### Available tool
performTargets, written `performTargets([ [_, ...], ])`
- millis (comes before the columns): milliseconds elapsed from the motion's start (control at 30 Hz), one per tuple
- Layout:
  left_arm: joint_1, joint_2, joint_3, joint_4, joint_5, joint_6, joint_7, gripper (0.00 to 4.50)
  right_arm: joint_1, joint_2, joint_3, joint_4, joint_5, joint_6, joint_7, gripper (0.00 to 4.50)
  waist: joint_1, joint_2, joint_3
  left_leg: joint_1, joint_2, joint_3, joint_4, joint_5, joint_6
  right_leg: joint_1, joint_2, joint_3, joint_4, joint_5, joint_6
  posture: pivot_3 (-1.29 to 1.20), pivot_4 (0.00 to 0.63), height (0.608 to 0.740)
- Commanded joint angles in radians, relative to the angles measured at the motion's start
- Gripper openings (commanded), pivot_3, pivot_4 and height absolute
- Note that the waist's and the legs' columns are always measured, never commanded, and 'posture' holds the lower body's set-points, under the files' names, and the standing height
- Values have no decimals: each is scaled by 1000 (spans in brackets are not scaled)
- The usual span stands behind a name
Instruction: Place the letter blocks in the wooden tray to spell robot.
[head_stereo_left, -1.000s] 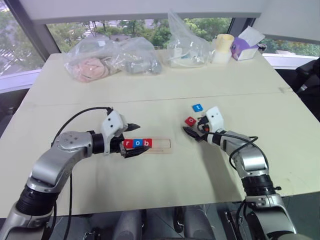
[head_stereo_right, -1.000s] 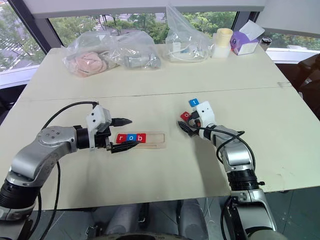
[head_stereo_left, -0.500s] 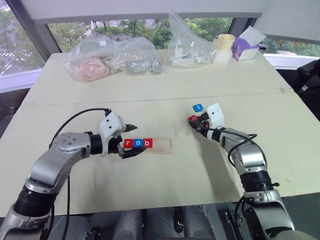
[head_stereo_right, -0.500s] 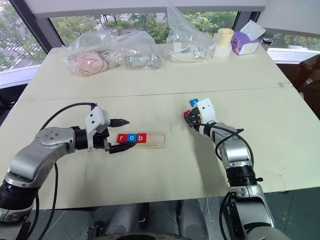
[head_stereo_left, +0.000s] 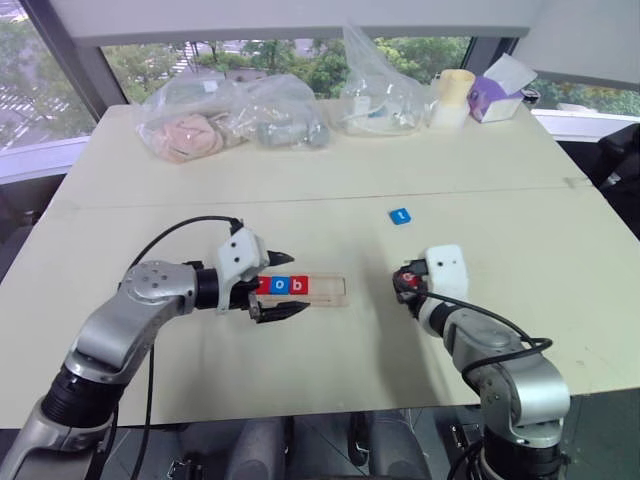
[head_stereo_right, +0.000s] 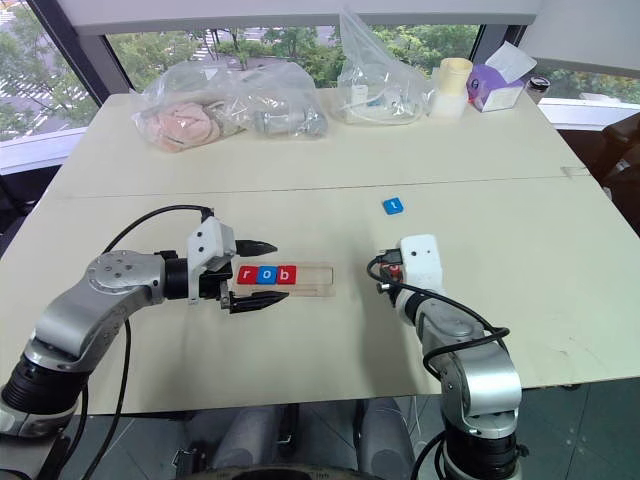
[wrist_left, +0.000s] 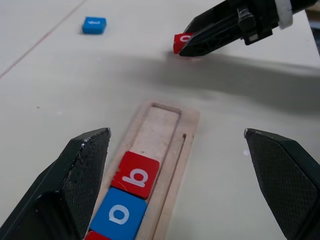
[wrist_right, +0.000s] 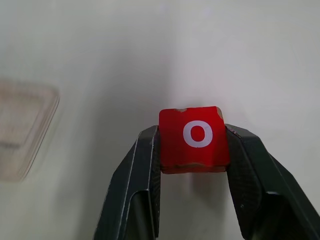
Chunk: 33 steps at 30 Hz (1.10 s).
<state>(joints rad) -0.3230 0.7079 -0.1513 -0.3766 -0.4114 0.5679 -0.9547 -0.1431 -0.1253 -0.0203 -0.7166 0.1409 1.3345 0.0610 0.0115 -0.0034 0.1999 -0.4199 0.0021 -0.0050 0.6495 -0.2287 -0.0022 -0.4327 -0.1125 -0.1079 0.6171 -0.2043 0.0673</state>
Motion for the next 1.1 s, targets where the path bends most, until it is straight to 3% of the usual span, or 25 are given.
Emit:
performTargets([
  [33, -21, 5, 2, 6, 14, -28, -15, 4500, -14, 4, -10, -46, 4, 36, -7, 3184, 0, 0, 0, -1, 0, 0, -1, 0, 0, -2, 0, 0, 0, 0, 0, 0, 150, 740],
  [100, -28, 10, 8, 13, 11, -29, -25, 4500, -22, -13, -22, -50, 12, 45, 9, 4220, 1, 0, 0, -4, -1, 0, -1, 0, 0, -3, 0, 0, 0, 0, 0, 0, 150, 740],
  [133, -30, 13, 12, 13, 9, -28, -30, 4500, -28, -18, -36, -49, 20, 36, 22, 4430, 1, 0, 0, -4, -2, 0, -1, 0, 0, -3, 0, 0, 0, 0, 1, 0, 150, 740],
  [233, -28, 41, 29, -4, -15, -10, -64, 4500, -56, -86, -127, 13, 68, -140, 134, 4430, 0, 0, 0, -6, -3, 1, 0, 0, 0, -3, 0, 0, -1, 0, 1, 0, 150, 740],
  [400, -11, 138, 44, -34, -53, 0, -166, 4500, 0, -479, -160, 274, 172, -669, 731, 4430, 1, 0, 0, -5, -3, 1, 0, 0, 0, -2, 0, 0, -3, 0, 1, 0, 150, 740],
  [600, -32, 184, 68, -39, -79, 5, -211, 4500, -39, -707, -31, 637, 85, -1112, 1079, 4430, -3, -1, 1, -5, -4, 2, -1, 0, 1, -1, 1, -1, -4, -1, 2, 0, 150, 740],
  [1000, 35, 188, 112, -126, -104, 56, -135, 4500, -417, -617, 192, 1238, -68, -1535, 1280, 4430, -2, -2, 1, -4, -3, 2, 2, 0, 1, 0, 2, -1, -2, 0, 2, 0, 150, 740],
  [1100, 49, 191, 125, -143, -112, 71, -119, 4500, -471, -602, 230, 1316, -76, -1587, 1362, 3512, 1, -2, 1, -3, -3, 1, 2, 0, 1, 2, 2, -1, -2, 1, 3, 0, 150, 740],
])
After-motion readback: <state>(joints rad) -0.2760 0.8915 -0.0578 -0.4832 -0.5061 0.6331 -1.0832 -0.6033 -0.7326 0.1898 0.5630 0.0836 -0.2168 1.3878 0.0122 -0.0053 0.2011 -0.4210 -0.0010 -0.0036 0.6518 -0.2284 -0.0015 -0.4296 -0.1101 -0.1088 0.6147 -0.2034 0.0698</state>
